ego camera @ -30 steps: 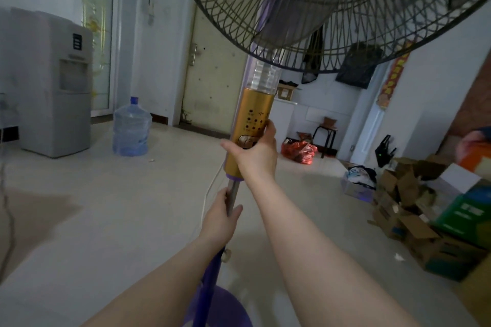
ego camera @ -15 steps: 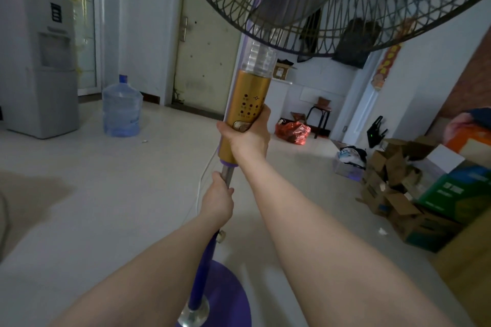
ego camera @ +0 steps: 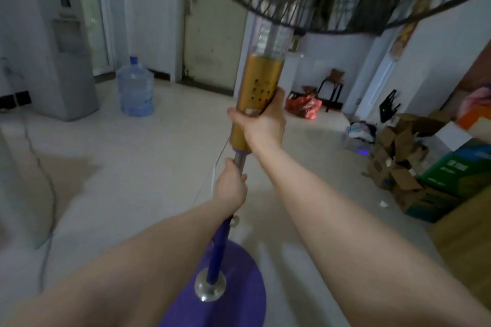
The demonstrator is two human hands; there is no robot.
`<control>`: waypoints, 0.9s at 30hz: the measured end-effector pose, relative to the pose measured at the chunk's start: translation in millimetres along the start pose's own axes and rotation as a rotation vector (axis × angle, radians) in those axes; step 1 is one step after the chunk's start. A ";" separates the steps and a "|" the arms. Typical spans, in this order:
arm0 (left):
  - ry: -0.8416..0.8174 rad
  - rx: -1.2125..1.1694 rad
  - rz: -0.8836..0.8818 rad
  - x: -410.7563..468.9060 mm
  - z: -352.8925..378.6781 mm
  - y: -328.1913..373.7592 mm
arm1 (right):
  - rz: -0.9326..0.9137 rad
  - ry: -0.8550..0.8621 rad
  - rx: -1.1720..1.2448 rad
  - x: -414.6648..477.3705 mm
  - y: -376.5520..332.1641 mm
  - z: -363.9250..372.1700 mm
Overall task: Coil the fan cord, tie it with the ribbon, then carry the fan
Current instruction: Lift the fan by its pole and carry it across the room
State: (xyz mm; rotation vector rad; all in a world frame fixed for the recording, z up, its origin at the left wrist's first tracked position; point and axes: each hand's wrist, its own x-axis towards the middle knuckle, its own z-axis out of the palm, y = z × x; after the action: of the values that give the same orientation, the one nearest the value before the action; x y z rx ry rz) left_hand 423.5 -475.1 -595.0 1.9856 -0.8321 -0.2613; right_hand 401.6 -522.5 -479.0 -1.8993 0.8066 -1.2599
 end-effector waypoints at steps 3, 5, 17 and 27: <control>-0.033 0.008 -0.036 -11.8 -22.3 27.5 | -0.009 -0.009 -0.018 3.3 -31.5 -15.5; -0.050 0.005 -0.072 -15.0 -35.7 56.2 | 0.024 -0.017 -0.037 15.3 -57.2 -32.7; -0.121 -0.006 -0.146 -56.6 -104.6 260.4 | 0.155 -0.035 -0.110 83.8 -220.1 -164.9; -0.293 -0.011 -0.064 -104.1 -122.6 420.9 | 0.227 0.076 -0.153 126.2 -316.7 -307.1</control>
State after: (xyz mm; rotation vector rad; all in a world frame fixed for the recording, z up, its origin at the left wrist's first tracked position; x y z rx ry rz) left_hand 216.6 -463.8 -194.9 1.9928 -0.9487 -0.6042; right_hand 191.4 -514.6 -71.2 -1.8256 1.1525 -1.1633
